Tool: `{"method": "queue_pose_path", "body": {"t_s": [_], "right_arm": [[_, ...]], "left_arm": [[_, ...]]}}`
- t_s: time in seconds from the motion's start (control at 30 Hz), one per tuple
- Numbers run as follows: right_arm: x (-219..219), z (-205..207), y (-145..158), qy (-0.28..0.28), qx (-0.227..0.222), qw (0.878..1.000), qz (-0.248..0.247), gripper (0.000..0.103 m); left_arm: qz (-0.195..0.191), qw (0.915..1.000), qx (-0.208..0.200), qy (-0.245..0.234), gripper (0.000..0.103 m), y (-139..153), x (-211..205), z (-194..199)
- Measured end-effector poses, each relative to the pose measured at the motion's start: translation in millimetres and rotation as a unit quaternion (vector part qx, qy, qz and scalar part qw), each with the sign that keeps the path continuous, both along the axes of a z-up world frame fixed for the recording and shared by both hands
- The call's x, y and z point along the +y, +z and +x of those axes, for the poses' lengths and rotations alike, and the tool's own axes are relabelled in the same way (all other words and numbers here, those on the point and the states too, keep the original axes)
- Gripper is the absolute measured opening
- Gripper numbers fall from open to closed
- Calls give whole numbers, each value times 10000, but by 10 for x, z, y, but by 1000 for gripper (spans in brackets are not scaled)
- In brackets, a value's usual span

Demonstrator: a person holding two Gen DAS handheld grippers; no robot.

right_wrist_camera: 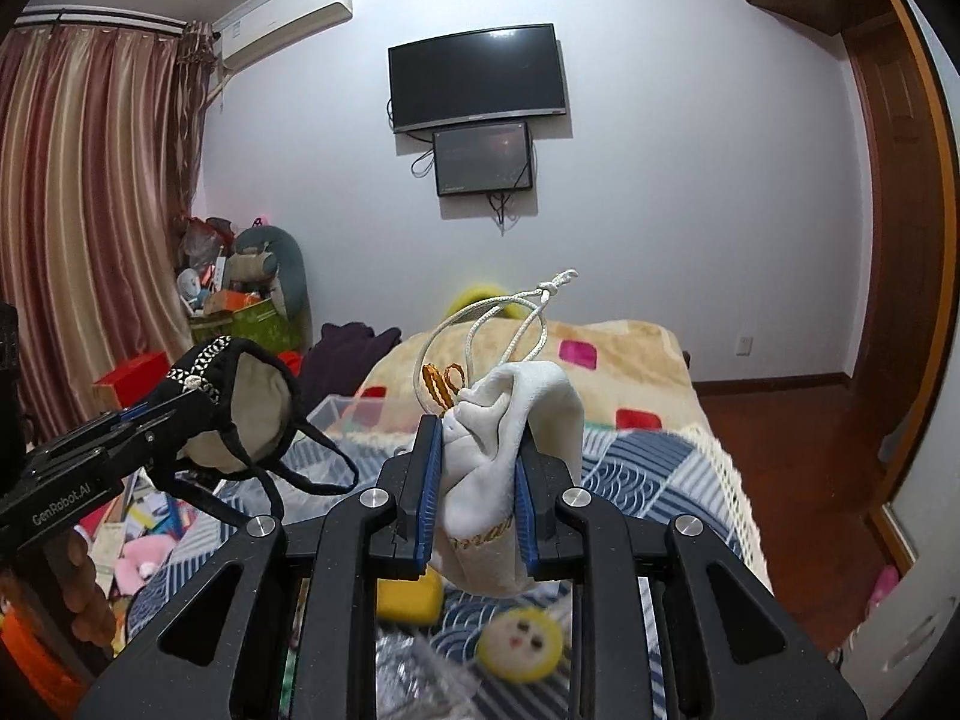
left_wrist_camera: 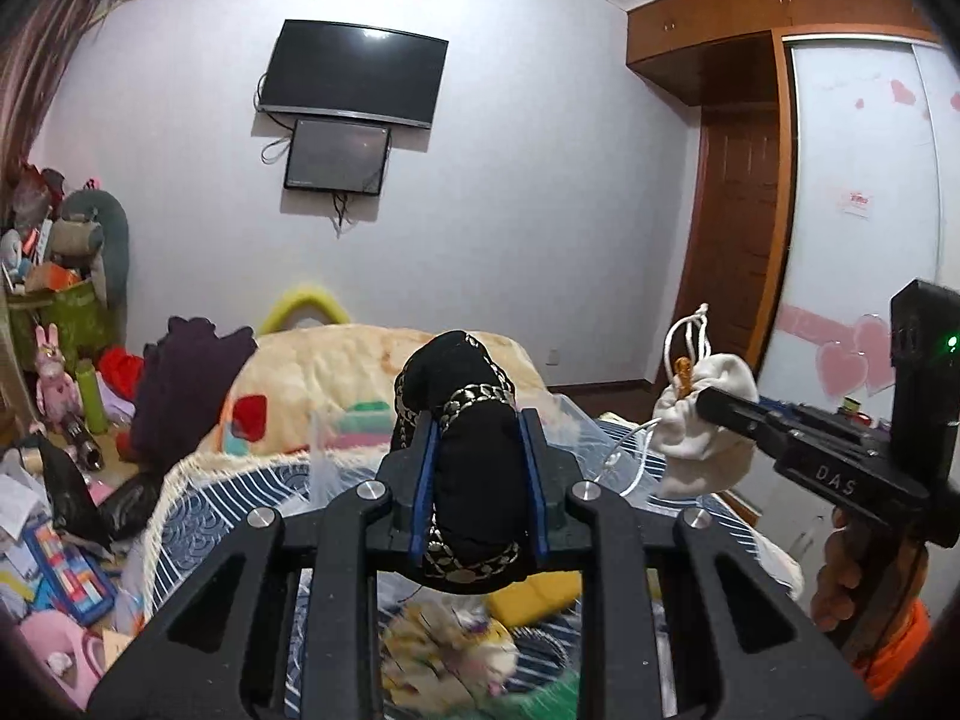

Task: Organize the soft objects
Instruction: 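Lower the pouch and black bag into the clear box and open both tools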

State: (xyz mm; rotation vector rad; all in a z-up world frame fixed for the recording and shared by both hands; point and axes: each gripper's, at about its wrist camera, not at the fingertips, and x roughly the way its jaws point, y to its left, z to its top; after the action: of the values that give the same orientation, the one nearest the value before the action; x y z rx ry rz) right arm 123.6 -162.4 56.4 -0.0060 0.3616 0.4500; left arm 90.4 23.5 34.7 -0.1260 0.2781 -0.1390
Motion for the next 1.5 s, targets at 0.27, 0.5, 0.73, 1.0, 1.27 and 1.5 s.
{"method": "queue_pose_path", "body": {"t_s": [0.27, 0.5, 0.73, 1.0, 1.27, 1.5], "right_arm": [[144, 237, -88, -81, 158, 9997, -157, 20], [278, 448, -314, 3, 548, 9975, -437, 20], [349, 604, -464, 110, 897, 9930, -763, 20], [412, 744, -623, 376, 1407, 9848, -943, 20], [382, 644, -558, 438, 1312, 9858, -957, 20], [318, 515, -353, 433, 1001, 9902, -873, 25]], "left_arm": [[346, 9987, 298, 214, 25, -231, -30, 432], [515, 9955, 757, 241, 25, -500, -64, 792], [690, 9873, 1411, 251, 25, -723, -100, 1135], [865, 9835, 1586, 62, 26, -833, -193, 1168], [813, 9839, 1589, 20, 37, -785, -200, 1103], [751, 9877, 1371, 4, 52, -650, -208, 883]]}}
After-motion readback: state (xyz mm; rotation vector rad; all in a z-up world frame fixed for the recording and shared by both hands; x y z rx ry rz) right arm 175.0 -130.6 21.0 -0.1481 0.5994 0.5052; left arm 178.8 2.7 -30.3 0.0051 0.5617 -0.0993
